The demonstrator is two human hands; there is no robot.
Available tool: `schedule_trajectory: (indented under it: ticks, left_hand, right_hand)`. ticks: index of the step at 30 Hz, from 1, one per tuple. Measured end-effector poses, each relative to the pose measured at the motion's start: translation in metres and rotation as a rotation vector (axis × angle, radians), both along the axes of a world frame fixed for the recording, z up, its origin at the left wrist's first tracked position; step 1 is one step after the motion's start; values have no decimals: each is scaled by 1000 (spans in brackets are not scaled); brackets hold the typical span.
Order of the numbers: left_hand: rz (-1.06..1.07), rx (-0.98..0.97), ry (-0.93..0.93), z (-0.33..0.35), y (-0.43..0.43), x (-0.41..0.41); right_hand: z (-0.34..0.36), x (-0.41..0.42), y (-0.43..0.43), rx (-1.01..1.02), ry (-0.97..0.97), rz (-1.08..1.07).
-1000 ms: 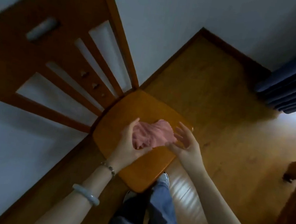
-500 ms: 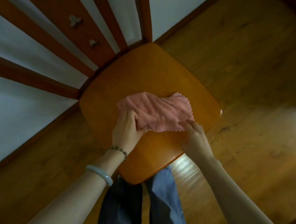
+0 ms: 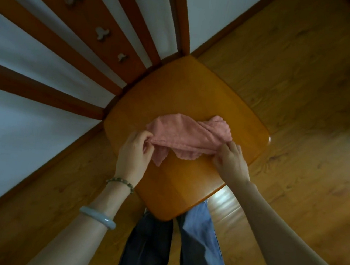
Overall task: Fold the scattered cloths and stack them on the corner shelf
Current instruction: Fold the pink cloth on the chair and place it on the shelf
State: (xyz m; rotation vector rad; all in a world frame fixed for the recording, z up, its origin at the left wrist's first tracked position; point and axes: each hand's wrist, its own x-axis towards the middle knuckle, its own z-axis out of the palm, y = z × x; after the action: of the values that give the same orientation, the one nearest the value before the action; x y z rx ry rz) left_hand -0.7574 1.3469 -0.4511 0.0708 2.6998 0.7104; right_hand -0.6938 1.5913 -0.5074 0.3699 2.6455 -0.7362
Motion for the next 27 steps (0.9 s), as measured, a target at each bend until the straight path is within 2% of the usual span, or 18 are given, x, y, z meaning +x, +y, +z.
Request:
schedule_trajectory:
  ticks: [3, 6, 11, 17, 23, 27]
  left_hand:
    - [36, 74, 4, 27, -6, -6]
    - [75, 63, 77, 62, -8, -18]
    - [92, 98, 223, 126, -11, -46]
    - [42, 69, 407, 172, -24, -80]
    - [-94, 74, 593, 202, -33, -87]
    - [-197, 35, 563, 181, -53, -66]
  right_hand:
    - [38, -11, -1, -137, 125, -105]
    - [84, -24, 2, -205, 221, -134]
    - [152, -54, 9, -80, 408, -25]
    - [223, -79, 16, -7, 654, -18]
    - [251, -84, 16, 52, 805, -24]
    - [229, -62, 12, 64, 813, -45]
